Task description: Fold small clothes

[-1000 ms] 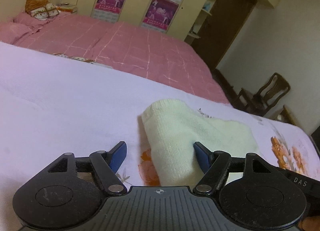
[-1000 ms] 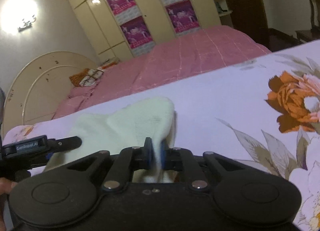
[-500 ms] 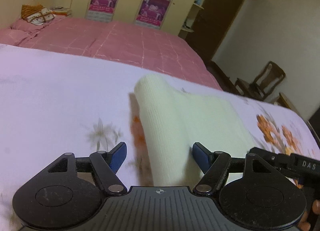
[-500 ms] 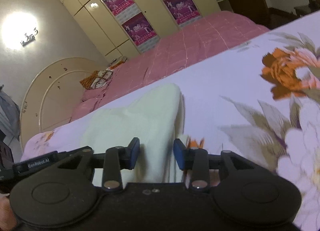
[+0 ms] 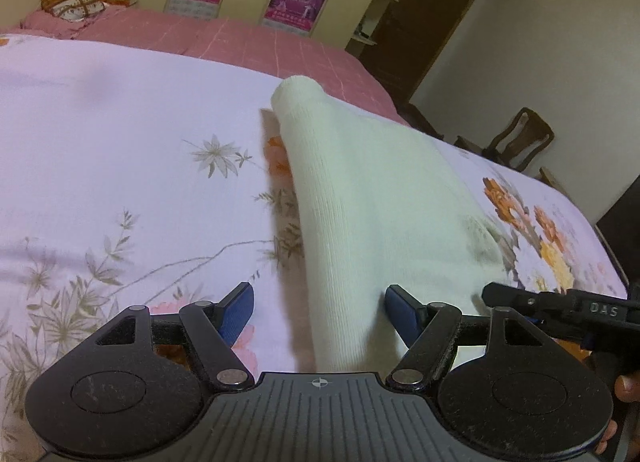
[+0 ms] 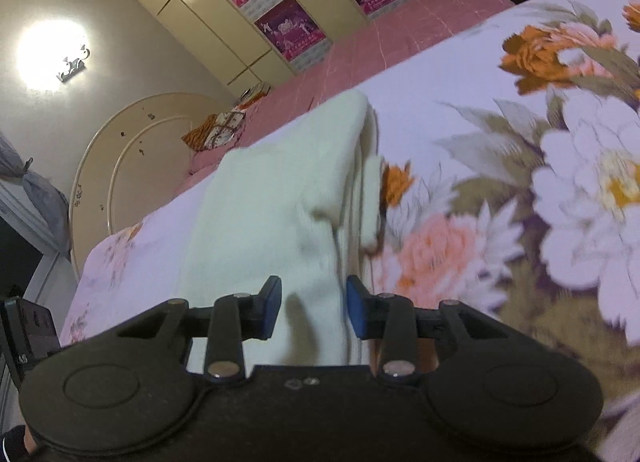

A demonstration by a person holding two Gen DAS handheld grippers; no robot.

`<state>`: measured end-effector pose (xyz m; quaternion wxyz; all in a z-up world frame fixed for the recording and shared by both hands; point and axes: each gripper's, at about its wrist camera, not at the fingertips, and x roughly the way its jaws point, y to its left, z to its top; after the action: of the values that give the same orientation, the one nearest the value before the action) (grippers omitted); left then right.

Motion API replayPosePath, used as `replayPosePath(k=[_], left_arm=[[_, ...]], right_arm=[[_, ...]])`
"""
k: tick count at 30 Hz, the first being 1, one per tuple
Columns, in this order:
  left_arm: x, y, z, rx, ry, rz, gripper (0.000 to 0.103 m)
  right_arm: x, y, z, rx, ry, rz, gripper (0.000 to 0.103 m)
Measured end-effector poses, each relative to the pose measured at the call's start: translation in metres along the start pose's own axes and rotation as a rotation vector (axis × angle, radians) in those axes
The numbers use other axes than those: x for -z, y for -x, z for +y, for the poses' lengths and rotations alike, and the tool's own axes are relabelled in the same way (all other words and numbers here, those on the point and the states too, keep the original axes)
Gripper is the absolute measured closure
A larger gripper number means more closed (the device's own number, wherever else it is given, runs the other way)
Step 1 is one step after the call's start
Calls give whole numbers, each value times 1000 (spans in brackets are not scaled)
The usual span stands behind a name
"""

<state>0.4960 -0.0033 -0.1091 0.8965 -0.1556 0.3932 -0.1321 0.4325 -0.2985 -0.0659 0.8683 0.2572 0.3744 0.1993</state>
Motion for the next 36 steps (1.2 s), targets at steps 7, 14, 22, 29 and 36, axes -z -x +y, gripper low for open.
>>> replayPosePath(k=[7, 14, 22, 29, 36], left_arm=[[6, 9, -6, 23, -29, 34, 31], [29, 27, -7, 18, -72, 49, 31], [40, 53, 16, 57, 33, 25, 31], [45, 48, 9, 78, 19, 40, 31], [2, 49, 13, 92, 34, -92, 31]], right_arm=[[-6, 4, 26, 87, 112, 30, 96], [8, 12, 13, 167, 108, 61, 97], [30, 41, 19, 122, 53, -5, 75], [41, 35, 34, 189, 168, 9, 99], [19, 38, 24, 172, 170, -13, 93]])
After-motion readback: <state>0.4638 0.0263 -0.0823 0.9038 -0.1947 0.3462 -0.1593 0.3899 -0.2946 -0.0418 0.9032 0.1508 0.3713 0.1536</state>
